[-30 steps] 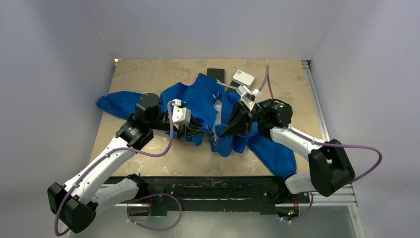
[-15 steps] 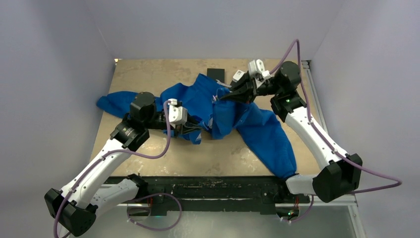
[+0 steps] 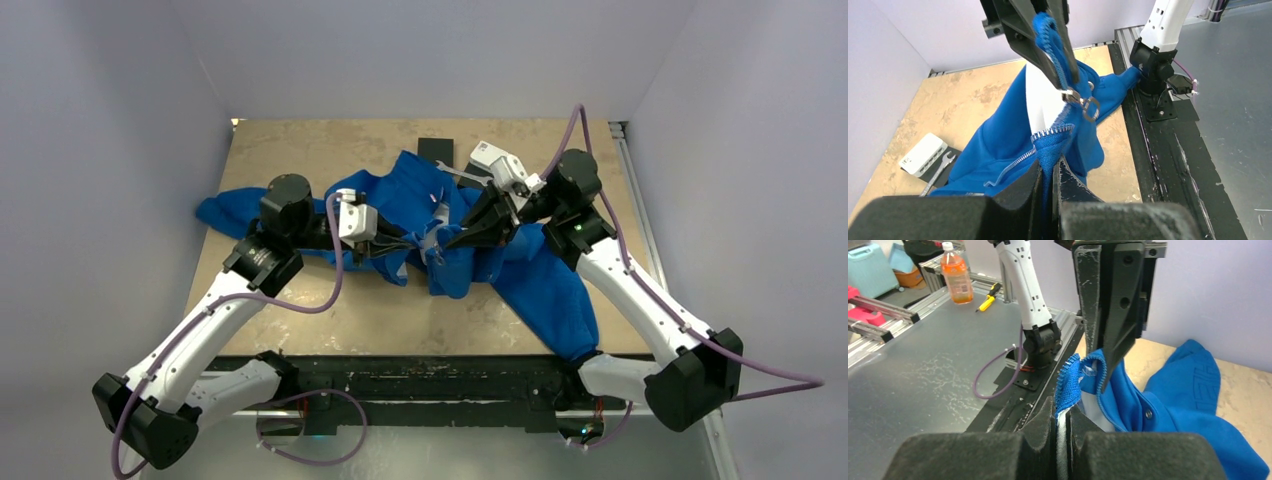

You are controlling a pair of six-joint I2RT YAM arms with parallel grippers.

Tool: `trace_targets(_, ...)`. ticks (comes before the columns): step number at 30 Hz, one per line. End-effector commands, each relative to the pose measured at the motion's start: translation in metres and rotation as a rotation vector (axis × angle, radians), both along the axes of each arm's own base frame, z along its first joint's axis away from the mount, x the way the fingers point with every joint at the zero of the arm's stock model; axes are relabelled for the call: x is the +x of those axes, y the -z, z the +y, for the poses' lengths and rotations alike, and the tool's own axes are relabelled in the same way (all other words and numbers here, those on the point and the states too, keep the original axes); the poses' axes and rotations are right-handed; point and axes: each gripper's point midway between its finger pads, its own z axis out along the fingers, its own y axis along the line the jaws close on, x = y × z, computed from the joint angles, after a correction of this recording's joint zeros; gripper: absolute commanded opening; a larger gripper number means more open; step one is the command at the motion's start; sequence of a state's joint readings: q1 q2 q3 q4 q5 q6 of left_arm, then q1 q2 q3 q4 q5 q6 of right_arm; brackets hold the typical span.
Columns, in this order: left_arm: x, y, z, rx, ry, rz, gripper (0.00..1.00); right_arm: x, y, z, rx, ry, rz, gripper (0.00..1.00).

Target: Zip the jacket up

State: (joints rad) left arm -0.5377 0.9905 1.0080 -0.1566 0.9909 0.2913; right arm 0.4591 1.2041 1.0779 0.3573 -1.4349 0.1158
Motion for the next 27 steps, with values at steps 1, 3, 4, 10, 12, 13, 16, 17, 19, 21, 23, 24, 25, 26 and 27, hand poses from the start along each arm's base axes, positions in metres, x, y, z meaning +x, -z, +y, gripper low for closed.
trace_targets(1, -0.004, -0.041, -0.004, -0.076, 0.064, -0.136, 0.0, -0.016, -0.013, 0.004, 0.009, -0.057, -0.024, 0.0)
trace_targets(3, -0.006, -0.043, -0.005, -0.083, 0.082, -0.141, 0.0, -0.018, -0.011, 0.006, 0.006, -0.072, -0.018, 0.0)
trace_targets(4, -0.007, -0.043, -0.005, -0.085, 0.09, -0.138, 0.0, -0.019, -0.011, 0.007, 0.006, -0.076, -0.018, 0.0)
trace_targets(10, -0.014, -0.042, -0.005, -0.092, 0.115, -0.119, 0.0, -0.021, -0.013, 0.009, 0.008, -0.081, -0.02, 0.0)
trace_targets(12, -0.014, -0.042, -0.005, -0.094, 0.119, -0.116, 0.0, -0.02, -0.012, 0.01, 0.007, -0.082, -0.015, 0.0)
trace_targets(13, -0.015, -0.042, -0.005, -0.096, 0.122, -0.114, 0.0, -0.02, -0.012, 0.011, 0.007, -0.08, -0.014, 0.0)
trace_targets(16, -0.017, -0.043, -0.005, -0.098, 0.128, -0.112, 0.0, -0.016, -0.014, 0.013, 0.009, -0.07, -0.017, 0.0)
trace_targets(17, -0.017, -0.043, -0.005, -0.098, 0.125, -0.108, 0.0, -0.015, -0.014, 0.014, 0.007, -0.069, -0.016, 0.0)
trace_targets(19, -0.017, -0.042, -0.004, -0.097, 0.122, -0.104, 0.0, -0.013, -0.014, 0.016, 0.005, -0.063, -0.022, 0.0)
trace_targets(21, -0.018, -0.041, -0.004, -0.097, 0.122, -0.104, 0.0, -0.011, -0.013, 0.018, -0.001, -0.05, -0.02, 0.0)
trace_targets(23, -0.018, -0.04, -0.003, -0.093, 0.117, -0.105, 0.0, -0.01, -0.015, 0.018, -0.002, -0.04, -0.019, 0.0)
trace_targets(24, -0.017, -0.038, -0.003, -0.088, 0.112, -0.106, 0.0, -0.009, -0.016, 0.019, 0.003, -0.036, -0.036, 0.0)
trace_targets(25, -0.016, -0.036, -0.002, -0.081, 0.104, -0.109, 0.0, -0.008, -0.018, 0.019, 0.006, -0.032, -0.045, 0.0)
trace_targets(26, -0.015, -0.034, -0.002, -0.074, 0.097, -0.11, 0.0, -0.008, -0.018, 0.019, 0.006, -0.033, -0.048, 0.0)
trace_targets(27, -0.014, -0.032, -0.002, -0.069, 0.092, -0.11, 0.0, -0.008, -0.018, 0.019, 0.006, -0.034, -0.048, 0.0)
